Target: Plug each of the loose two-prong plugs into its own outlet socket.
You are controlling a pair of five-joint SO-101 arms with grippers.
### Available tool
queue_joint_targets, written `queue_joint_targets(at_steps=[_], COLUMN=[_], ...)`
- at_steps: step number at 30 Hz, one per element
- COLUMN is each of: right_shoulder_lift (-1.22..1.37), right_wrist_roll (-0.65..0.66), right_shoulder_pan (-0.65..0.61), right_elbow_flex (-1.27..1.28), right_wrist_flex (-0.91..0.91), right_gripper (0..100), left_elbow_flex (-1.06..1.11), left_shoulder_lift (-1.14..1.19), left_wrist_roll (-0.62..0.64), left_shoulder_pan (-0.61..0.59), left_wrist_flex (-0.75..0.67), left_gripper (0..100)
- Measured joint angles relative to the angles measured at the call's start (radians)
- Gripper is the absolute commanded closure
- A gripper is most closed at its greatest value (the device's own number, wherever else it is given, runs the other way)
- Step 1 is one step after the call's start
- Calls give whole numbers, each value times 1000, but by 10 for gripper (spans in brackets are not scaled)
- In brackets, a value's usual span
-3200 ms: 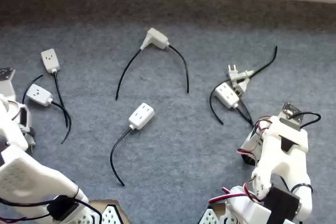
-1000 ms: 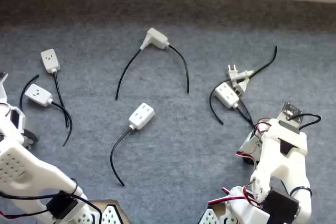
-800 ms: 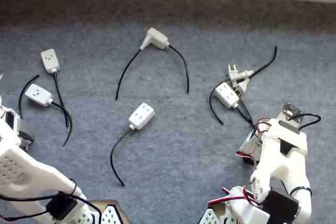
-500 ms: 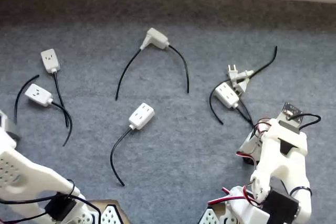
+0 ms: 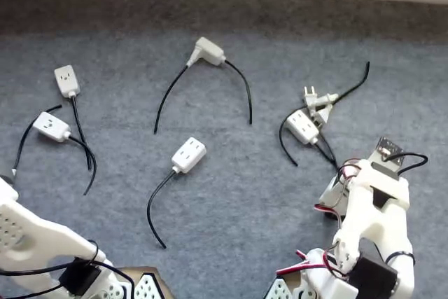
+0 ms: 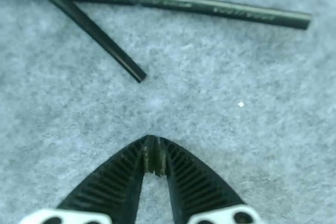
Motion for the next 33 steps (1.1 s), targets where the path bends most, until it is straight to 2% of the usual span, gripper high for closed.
queue_joint_targets(at_steps=[13, 19, 24, 30, 33], right_shoulder_lift=[-2, -2, -2, -2, -2], right_wrist_roll=[0, 0, 0, 0, 0], right_shoulder_pan=[0, 0, 0, 0, 0], right_elbow_flex=[17, 17, 17, 17, 17], right_wrist_flex=[-9, -9, -9, -9, -9], right_gripper=[989, 989, 989, 989, 989], left_elbow_flex=[0, 0, 0, 0, 0], left_shoulder_lift=[0, 0, 0, 0, 0], left_wrist_roll=[-259, -381, -399, -402, -448], left_shoulder_pan=[17, 71, 94, 80, 54], left_wrist_flex=[-6, 104, 124, 52, 49], left_gripper=[803, 802, 801, 800, 800])
